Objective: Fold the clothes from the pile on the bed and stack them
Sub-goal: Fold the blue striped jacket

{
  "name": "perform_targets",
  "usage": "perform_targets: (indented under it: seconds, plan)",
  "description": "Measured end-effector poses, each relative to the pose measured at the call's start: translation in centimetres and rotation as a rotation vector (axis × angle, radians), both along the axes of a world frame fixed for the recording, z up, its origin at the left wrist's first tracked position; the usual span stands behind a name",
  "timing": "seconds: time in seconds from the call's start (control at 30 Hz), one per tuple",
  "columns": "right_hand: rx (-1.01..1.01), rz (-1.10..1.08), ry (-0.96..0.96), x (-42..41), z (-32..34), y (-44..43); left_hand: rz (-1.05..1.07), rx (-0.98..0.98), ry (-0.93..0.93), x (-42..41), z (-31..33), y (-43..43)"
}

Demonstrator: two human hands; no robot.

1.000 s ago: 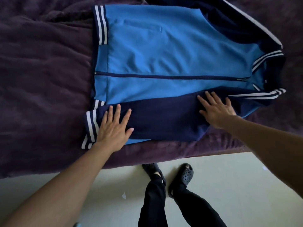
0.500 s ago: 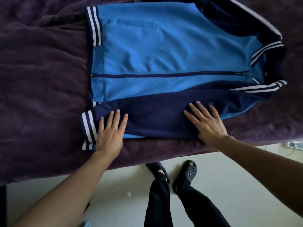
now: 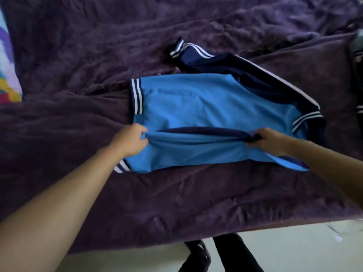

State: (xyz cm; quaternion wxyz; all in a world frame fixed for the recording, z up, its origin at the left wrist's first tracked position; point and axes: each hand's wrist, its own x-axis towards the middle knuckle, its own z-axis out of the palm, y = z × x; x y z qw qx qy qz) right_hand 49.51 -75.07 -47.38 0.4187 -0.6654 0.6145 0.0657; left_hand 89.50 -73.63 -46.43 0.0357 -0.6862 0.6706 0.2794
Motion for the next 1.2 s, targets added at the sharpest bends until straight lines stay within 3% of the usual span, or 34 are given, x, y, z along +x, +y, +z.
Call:
perform_targets:
  seconds: [0.3, 0.37, 0.47, 0.53, 0.63, 0.77, 0.8, 0.9, 0.97, 1.07, 1.13, 1.2]
  plan:
    - [-0.129, -0.255, -0.032, -0.2, -4.3, -16.4, 0.056, -0.049, -0.198, -1.1, -2.5, -17.6]
    - [-0.172, -0.241, 0.04, -0.4, -6.4, -19.0, 0.105, -0.063, -0.32, -1.9, -4.2, -20.4]
    - [-0.28, -0.199, 0.217, -0.9, -9.5, -20.9, 0.019, -0.278, -0.569, -4.3, -7.4, -21.7]
    - [-0.272, -0.132, 0.295, -1.2, -10.8, -21.1, -0.062, -0.366, -0.533, -6.0, -9.8, -20.7]
    - [-0.319, -0.059, 0.331, -0.9, -11.0, -22.0, -0.083, -0.211, -0.47, -7.5, -12.8, -19.0]
    - [-0.692, -0.231, 0.065, -0.2, -9.5, -27.2, -0.015, -0.183, -0.367, -7.0, -13.7, -20.0]
    - [-0.642, -0.287, 0.063, -0.4, -9.4, -29.2, 0.024, -0.231, -0.305, -7.0, -13.3, -21.0]
    - [-0.228, -0.399, 0.029, -1.6, -9.7, -33.0, 0.129, -0.378, -0.15, -8.1, -11.7, -24.9]
    - [-0.262, -0.27, 0.0, -1.4, -9.6, -32.3, 0.1, -0.447, -0.156, -9.4, -10.8, -28.4]
    - [-0.638, -0.026, -0.088, -0.8, -7.9, -27.6, -0.109, -0.439, -0.279, -11.7, -10.2, -33.2]
    - [-0.694, 0.098, -0.203, -0.8, -7.0, -23.8, -0.233, -0.366, -0.327, -13.5, -10.4, -35.1]
    - [-0.654, 0.188, -0.2, -1.3, -7.4, -20.3, -0.327, -0.29, -0.364, -15.1, -11.0, -35.4]
